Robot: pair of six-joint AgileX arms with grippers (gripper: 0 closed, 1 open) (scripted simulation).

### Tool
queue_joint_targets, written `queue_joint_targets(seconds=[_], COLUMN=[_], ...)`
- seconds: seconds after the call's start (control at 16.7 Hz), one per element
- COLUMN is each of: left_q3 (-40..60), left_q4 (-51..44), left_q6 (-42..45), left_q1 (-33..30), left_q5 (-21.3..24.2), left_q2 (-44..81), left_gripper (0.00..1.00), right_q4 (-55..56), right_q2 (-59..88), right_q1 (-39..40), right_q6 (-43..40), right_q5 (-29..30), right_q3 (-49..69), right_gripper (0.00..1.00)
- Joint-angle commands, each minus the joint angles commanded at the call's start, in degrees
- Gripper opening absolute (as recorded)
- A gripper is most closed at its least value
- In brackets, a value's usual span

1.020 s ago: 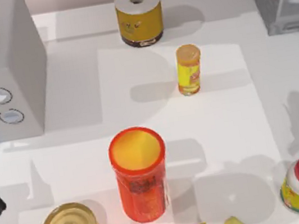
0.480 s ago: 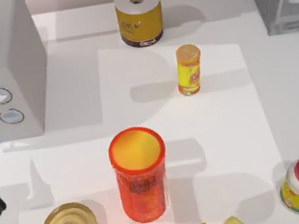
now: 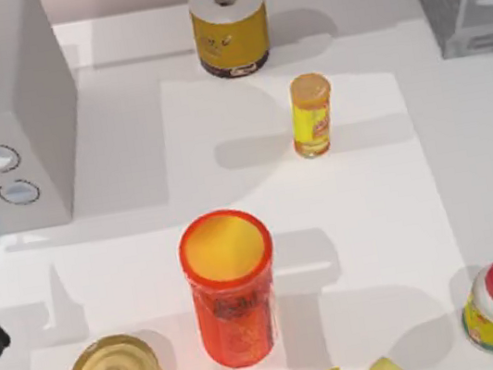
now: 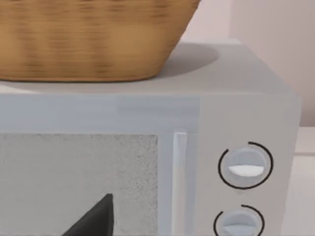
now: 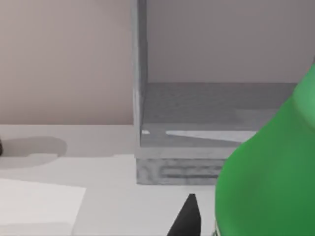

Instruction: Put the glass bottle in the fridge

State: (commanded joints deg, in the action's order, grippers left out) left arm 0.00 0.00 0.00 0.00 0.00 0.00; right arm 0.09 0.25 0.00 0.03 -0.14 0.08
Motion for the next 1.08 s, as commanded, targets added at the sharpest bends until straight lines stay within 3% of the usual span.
queue_joint_targets(seconds=[0.42,1.08], left_q3=[0.0,0.0], left_q4=[0.0,0.0], left_q6=[0.0,0.0], left_q1=[0.0,0.0], left_q5=[0.0,0.0], left_q2=[0.0,0.0], left_gripper=[1.0,1.0], right_q4=[10.1,43.4], right_q2=[16.7,80.1], right_q1=[-2.6,-11.0], right_q6=[0.1,0.6], right_q5=[-2.2,-9.7], right_q3=[8.7,37.8], right_gripper=[0.01,0.01])
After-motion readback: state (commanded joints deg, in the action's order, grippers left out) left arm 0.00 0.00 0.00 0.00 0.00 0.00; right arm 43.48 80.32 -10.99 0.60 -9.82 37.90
